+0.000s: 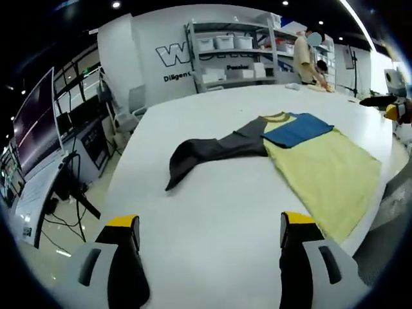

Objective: Fold the garment on the visible template until the final outline fits inside the template.

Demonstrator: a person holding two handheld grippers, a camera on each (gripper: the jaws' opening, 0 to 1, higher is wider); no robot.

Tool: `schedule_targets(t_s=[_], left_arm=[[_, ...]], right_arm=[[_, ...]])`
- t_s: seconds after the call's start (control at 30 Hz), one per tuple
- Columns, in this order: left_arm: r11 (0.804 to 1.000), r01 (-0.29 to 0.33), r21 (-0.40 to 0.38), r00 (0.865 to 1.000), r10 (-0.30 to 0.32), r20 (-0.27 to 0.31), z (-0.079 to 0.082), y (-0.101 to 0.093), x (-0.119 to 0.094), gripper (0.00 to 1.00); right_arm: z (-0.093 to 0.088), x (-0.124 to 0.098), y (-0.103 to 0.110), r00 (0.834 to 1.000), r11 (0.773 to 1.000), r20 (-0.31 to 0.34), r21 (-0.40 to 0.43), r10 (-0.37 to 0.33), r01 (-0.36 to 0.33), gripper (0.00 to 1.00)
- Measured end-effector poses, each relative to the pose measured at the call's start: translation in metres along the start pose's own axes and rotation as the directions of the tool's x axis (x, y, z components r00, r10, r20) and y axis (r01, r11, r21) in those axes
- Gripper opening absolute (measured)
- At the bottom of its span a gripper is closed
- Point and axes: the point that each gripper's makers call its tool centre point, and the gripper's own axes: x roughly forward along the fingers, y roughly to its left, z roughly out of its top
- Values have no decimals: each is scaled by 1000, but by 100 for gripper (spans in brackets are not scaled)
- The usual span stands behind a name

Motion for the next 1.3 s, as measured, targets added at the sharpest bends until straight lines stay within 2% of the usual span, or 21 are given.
schedule_targets(t_s=[0.13, 0.27, 0.33, 0.5, 0.53, 0.7, 0.77, 0.8, 0.87, 1.03, 1.1, 1.23, 1.3], left_arm=[[1000, 22, 2, 1000, -22, -2, 4, -2, 13, 84], [998, -9, 55, 1000, 10, -15, 8, 9, 29, 82], [998, -39, 40, 999, 40, -18, 9, 20, 37, 82], [999, -35, -17, 999, 35, -14, 14, 33, 51, 79], [998, -47, -34, 999, 46, -22, 14, 42, 55, 78], [997, -66, -46, 998, 65, -23, 17, 57, 68, 74], [997, -64, -47, 998, 63, -29, 16, 59, 71, 71], [998, -56, -36, 998, 55, -39, 15, 58, 74, 69], [999, -45, -29, 998, 43, -41, 15, 56, 76, 66], [1000, -9, 21, 999, 10, -40, 19, 54, 92, 58], [1000, 8, 15, 999, -7, -44, 19, 53, 97, 53], [999, 31, 15, 998, -30, -64, 15, 51, 107, 33], [999, 29, 41, 997, -26, -72, 13, 51, 109, 31]], right_arm=[[-12, -1, 11, 1000, 1000, -24, -3, 3, -3, 99], [-20, -3, 24, 1000, 1000, -11, 16, -14, 15, 99], [-26, -4, 29, 1000, 1000, -10, 19, -23, 24, 99], [-37, -9, 31, 999, 999, -22, 30, -44, 45, 99], [-36, -10, 32, 999, 998, -6, 43, -53, 53, 99], [-39, -13, 30, 995, 994, 26, 58, -95, 94, 99], [-44, -12, 30, 995, 993, 4, 56, -103, 103, 99], [-46, -13, 29, 994, 993, -14, 43, -106, 107, 99], [-41, -13, 26, 992, 991, 8, 34, -127, 127, 99], [-41, -15, 22, 990, 989, 11, 57, -138, 137, 99], [-43, -16, 19, 989, 987, 4, 65, -146, 146, 99], [-42, -20, 14, 985, 982, 12, 76, -174, 173, 99], [-41, -21, 12, 982, 978, 23, 96, -187, 184, 99]])
